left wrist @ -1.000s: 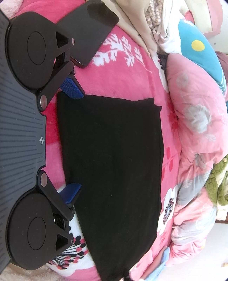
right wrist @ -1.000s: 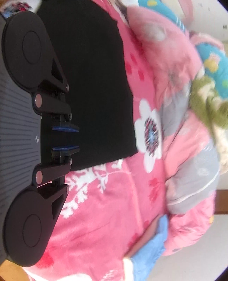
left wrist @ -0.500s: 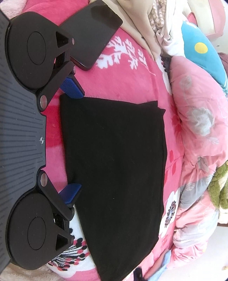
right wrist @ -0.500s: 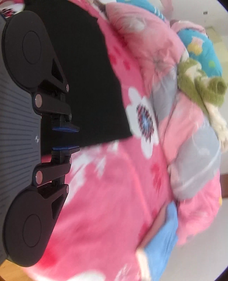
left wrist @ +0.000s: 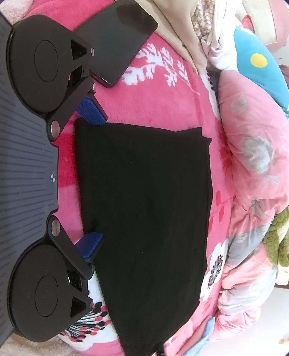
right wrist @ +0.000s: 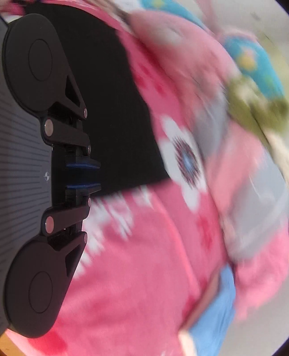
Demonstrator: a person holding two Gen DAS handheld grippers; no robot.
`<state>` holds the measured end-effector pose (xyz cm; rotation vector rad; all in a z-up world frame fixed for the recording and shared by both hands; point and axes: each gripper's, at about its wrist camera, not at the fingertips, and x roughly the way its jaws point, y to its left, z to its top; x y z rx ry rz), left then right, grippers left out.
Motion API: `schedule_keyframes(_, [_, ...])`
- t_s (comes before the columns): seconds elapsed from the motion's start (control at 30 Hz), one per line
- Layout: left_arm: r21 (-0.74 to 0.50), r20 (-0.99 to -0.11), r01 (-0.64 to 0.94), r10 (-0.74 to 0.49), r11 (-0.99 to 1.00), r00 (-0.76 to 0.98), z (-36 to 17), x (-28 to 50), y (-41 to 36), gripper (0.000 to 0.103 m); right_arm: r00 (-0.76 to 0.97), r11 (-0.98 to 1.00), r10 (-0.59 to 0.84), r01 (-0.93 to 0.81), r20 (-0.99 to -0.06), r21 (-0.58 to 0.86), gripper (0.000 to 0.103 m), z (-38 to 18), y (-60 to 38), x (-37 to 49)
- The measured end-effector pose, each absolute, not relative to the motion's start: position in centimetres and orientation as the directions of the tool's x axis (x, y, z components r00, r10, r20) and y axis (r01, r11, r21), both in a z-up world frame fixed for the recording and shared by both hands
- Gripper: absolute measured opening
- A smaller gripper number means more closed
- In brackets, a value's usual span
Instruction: Fold clothes
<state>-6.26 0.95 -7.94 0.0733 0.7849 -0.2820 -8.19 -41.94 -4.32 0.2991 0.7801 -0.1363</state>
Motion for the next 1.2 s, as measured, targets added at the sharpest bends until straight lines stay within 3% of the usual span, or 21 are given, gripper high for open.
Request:
schedule_keyframes(0.1, [-0.043, -0.706, 0.278, -0.226, 0.960, 0.671, -7.9, -6.2, 1.0, 0.103, 0.661, 0.912, -0.119, 0.368, -0.741, 0.182, 0.012, -5.6, -44.3, -9.6])
schedule_keyframes(0.2, [-0.046, -0.707, 0.278, -0.228, 0.960, 0.670, -8.0, -6.2, 1.0, 0.103, 0.666, 0.873, -0.209, 0.457, -0.716, 0.170, 0.014, -4.1, -45.3, -11.7])
schedule_keyframes(0.33, [-0.053, -0.706, 0.282, -0.236, 0.958, 0.668, -8.0, -6.2, 1.2, 0.103, 0.731, 0.934, -0.044, 0.272, -0.681, 0.231, 0.014, -3.1, -40.5, -11.5])
schedule_keyframes(0.43, [-0.059, -0.704, 0.288, -0.244, 0.956, 0.667, -8.0, -6.3, 1.4, 0.103, 0.693, 0.966, 0.056, 0.144, -0.718, 0.214, 0.014, -4.7, -36.9, -10.3])
schedule_keyframes(0.7, [-0.073, -0.700, 0.298, -0.262, 0.952, 0.664, -8.1, -6.5, 1.7, 0.103, 0.651, 0.955, -0.072, 0.264, -0.756, 0.136, 0.014, -4.1, -38.8, -13.7])
schedule_keyframes(0.87, [-0.070, -0.698, 0.295, -0.258, 0.953, 0.668, -8.0, -7.0, 1.8, 0.103, 0.700, 0.985, 0.036, 0.096, -0.713, 0.144, 0.014, -3.2, -33.2, -11.5])
schedule_keyframes(1.07, [-0.080, -0.703, 0.312, -0.276, 0.947, 0.656, -7.8, -7.6, 2.4, 0.103, 0.645, 0.994, 0.091, -0.015, -0.758, 0.106, 0.016, -4.0, -30.4, -12.3])
schedule_keyframes(1.2, [-0.105, -0.704, 0.320, -0.298, 0.942, 0.645, -7.2, -8.3, 3.1, 0.103, 0.610, 0.993, 0.119, -0.089, -0.784, 0.081, 0.025, -3.9, -28.9, -13.7])
